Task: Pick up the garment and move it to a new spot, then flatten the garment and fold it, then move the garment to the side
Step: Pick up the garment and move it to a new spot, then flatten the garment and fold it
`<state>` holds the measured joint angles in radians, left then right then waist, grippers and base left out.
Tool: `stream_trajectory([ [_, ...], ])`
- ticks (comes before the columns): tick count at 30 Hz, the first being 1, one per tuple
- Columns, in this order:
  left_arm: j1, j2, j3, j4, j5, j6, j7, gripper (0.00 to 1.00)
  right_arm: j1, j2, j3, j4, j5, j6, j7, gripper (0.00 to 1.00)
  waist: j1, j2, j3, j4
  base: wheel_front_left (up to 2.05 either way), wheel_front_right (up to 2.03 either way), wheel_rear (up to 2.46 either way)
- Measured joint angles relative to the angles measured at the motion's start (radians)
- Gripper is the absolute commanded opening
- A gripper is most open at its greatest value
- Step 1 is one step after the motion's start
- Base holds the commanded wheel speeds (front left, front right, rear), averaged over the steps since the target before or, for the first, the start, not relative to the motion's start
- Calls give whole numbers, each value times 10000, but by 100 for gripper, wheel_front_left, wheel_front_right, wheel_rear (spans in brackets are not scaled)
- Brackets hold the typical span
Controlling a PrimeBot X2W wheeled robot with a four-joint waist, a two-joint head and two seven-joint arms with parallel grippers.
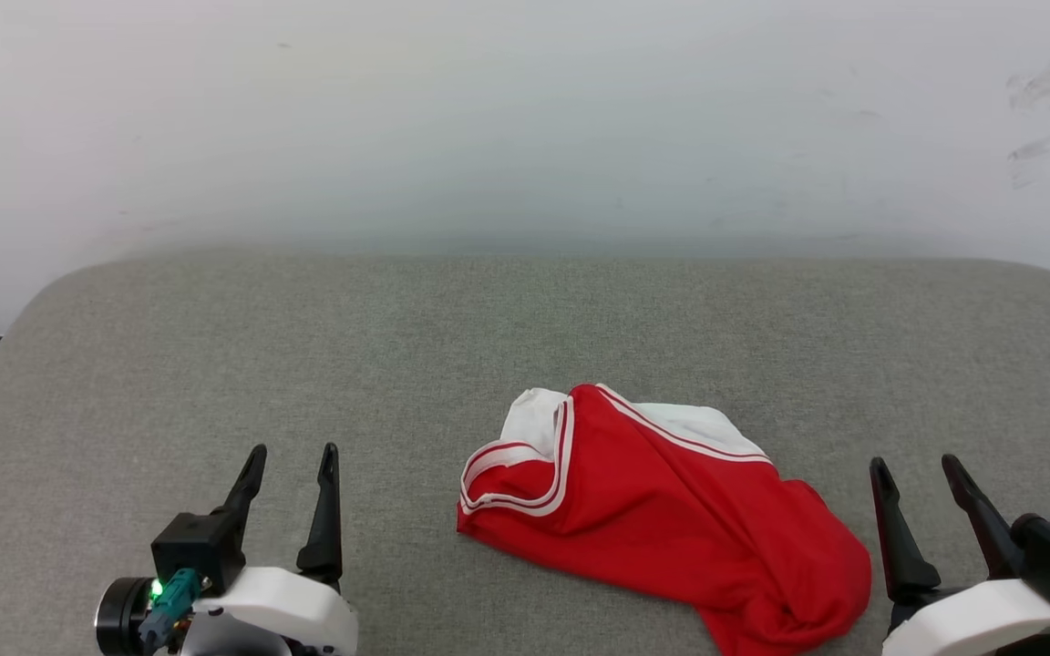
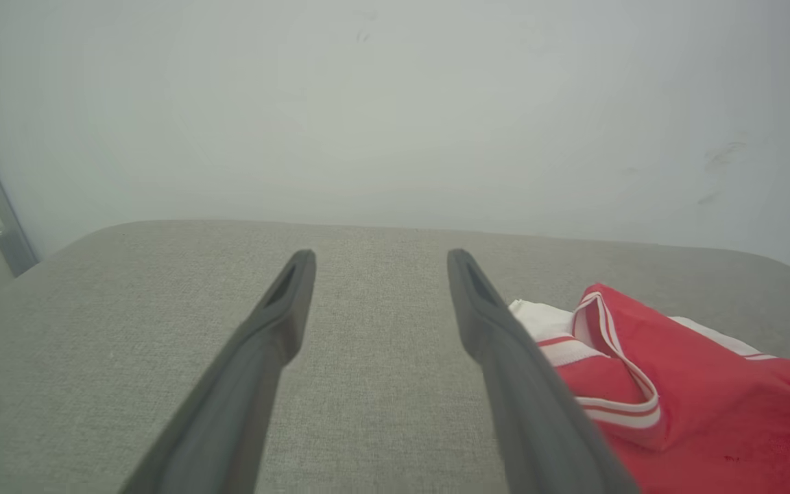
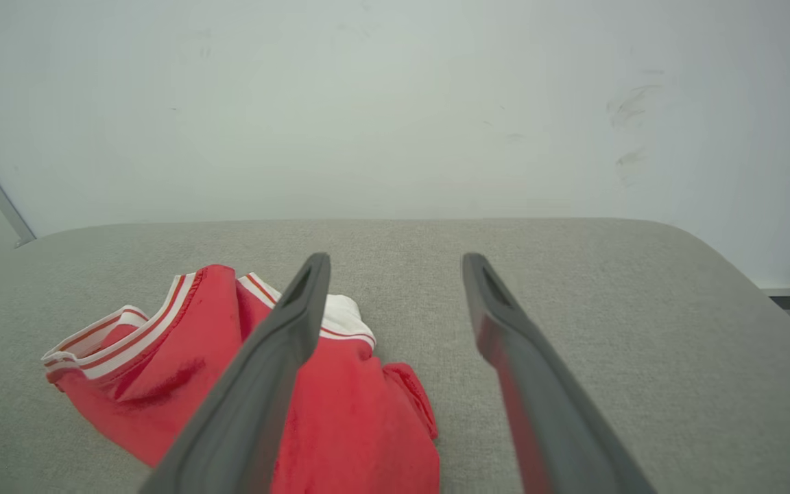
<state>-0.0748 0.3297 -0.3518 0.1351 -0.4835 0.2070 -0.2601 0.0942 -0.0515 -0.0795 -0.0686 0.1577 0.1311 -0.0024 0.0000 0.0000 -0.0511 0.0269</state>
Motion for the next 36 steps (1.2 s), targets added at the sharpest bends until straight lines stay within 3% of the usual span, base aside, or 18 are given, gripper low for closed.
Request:
stream_trajectory([
  [14, 282, 73, -29, -245, -50, 146, 17, 100, 127, 0, -178, -19, 29, 0, 31, 100, 0, 0, -99, -66, 0, 0, 0],
  [24, 14, 17, -96, -387, -94, 71, 19, 100, -33, -2, -1057, 485, 230, 0, 140, 100, 0, 0, 113, 278, 0, 0, 0],
  [28, -180, -6, -113, -464, -107, 27, 17, 100, -443, -236, -1283, 1097, 846, 0, 865, 100, 2, 0, 346, 508, 0, 0, 0],
  [36, -718, -278, -33, -656, -63, -46, 4, 100, -2162, -1975, -591, 2466, 2347, 0, 3910, 100, 3, 0, 1277, 926, 0, 0, 0],
])
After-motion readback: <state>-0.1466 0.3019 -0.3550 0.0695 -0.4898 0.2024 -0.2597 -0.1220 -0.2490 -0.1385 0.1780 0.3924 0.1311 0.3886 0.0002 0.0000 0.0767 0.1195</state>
